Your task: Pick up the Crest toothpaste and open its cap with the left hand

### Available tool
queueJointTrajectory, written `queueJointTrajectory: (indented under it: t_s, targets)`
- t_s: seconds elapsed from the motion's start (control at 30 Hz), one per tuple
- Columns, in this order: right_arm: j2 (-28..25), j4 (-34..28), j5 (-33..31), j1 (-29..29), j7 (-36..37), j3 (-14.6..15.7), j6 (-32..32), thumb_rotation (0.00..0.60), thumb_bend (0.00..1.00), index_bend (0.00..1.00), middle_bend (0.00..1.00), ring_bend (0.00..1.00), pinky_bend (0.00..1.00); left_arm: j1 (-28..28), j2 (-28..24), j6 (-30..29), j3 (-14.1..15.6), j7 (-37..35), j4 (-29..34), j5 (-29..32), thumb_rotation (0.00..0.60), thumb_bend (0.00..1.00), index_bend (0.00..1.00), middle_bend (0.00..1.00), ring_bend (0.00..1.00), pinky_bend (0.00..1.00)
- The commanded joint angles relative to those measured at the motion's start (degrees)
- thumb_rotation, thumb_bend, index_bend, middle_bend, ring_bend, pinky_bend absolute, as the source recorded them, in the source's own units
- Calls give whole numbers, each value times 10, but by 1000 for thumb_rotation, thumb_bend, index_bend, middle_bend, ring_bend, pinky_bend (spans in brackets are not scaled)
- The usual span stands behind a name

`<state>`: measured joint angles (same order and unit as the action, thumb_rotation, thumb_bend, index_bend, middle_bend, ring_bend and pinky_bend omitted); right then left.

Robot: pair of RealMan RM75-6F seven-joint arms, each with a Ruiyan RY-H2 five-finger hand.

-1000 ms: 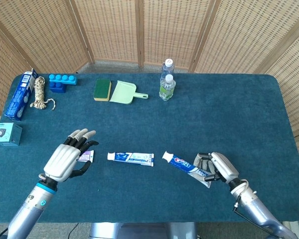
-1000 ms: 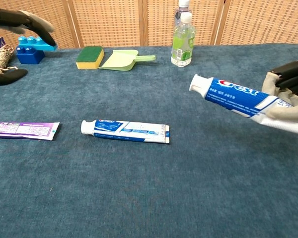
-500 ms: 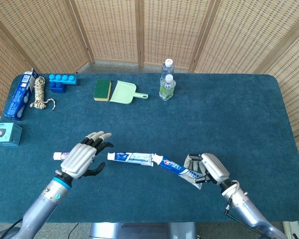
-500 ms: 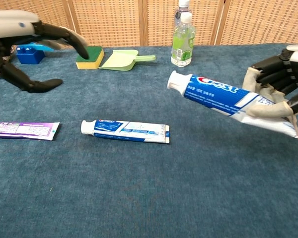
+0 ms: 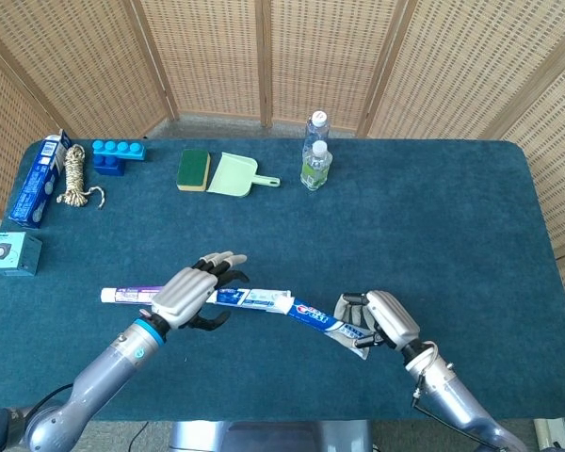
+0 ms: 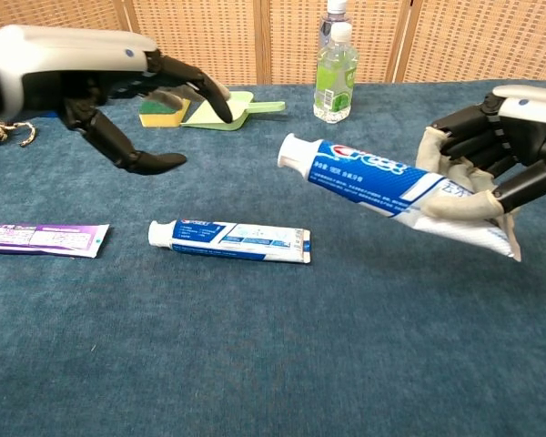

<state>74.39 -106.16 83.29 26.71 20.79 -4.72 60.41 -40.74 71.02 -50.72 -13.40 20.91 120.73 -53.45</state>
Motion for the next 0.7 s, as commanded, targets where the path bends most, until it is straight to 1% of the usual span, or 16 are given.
queueJointTrajectory:
  t_s: [0.03, 0.33, 0.7]
  targets:
    - [4, -2, -1, 2, -4, 0, -1, 600, 557, 946, 710, 665, 801, -14, 8, 1, 1, 0, -8, 12, 600, 377, 234, 86, 37, 60]
    - [16, -11, -2, 11, -19, -4, -4, 600, 558, 946, 710, 665, 801, -57, 37, 2, 5, -1, -19, 50, 600, 378, 234, 84, 37, 60]
    - [24, -17, -12, 21, -31, -7, -13, 600, 558, 946, 710, 665, 801, -78, 52, -8, 9, -19, -20, 61, 600, 376, 244, 89, 37, 67]
